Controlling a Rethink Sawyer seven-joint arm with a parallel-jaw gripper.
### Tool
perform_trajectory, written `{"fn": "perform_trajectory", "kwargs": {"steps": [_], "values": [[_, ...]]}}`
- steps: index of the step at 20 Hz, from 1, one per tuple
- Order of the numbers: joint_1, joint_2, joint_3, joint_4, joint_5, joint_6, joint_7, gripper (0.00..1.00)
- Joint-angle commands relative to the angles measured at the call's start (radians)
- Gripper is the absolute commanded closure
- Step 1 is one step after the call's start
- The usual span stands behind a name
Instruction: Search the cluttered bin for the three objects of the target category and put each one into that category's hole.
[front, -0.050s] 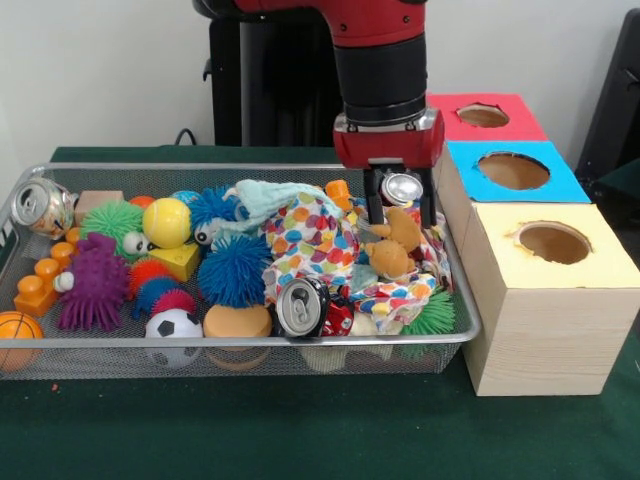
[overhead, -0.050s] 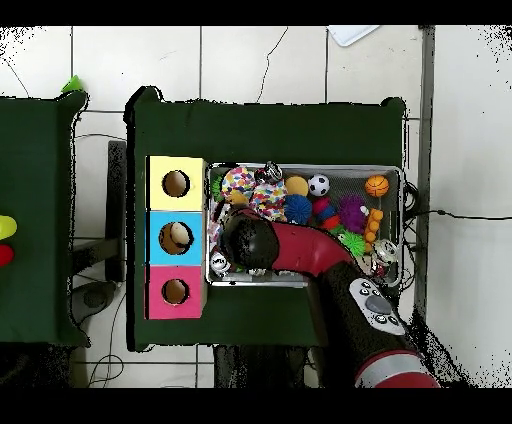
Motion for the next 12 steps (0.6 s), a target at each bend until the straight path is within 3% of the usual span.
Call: {"fn": "perform_trajectory", "kwargs": {"steps": [1, 12], "values": [[0.014, 0.065, -0.040, -0.081, -0.014, -0.042, 0.104, 0.00], [0.028, 0.074, -0.084, -0.093, -0.063, -0.037, 0.061, 0.00]]}}
